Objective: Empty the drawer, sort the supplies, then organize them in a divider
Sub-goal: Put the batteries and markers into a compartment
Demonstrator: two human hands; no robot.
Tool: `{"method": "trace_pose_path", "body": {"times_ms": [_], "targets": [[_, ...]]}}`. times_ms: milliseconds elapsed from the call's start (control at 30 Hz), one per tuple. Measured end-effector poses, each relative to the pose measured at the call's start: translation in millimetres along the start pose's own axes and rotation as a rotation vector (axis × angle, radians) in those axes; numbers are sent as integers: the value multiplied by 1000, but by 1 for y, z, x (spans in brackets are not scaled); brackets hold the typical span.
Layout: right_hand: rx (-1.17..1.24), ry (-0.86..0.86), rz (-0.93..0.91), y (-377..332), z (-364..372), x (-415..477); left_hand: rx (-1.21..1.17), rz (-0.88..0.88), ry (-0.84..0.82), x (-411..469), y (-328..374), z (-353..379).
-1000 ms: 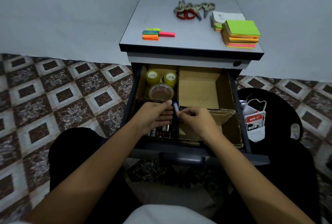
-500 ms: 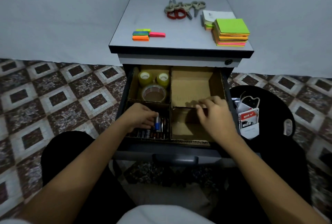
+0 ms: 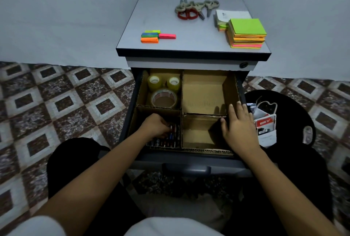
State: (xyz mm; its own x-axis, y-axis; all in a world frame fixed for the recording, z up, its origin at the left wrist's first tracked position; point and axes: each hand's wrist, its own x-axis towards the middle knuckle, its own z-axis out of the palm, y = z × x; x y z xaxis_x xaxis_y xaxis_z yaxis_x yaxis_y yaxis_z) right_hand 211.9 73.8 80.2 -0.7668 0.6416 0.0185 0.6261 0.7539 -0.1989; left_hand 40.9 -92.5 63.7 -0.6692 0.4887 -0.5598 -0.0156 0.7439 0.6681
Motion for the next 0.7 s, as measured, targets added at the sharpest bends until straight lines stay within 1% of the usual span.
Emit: {"method": "trace_pose_path", "body": {"times_ms": [200, 367, 500, 700], "targets": [[-8, 3, 0, -1, 0, 1, -11, 2, 20, 2, -1, 2], [-8, 4, 1, 0, -1, 0, 27, 30, 19, 2, -1, 0], [26, 3, 3, -1, -2, -1, 122, 107, 57, -5, -1, -5], [170, 63, -12, -7, -15, 1, 231, 280, 98, -30, 17, -23]]}}
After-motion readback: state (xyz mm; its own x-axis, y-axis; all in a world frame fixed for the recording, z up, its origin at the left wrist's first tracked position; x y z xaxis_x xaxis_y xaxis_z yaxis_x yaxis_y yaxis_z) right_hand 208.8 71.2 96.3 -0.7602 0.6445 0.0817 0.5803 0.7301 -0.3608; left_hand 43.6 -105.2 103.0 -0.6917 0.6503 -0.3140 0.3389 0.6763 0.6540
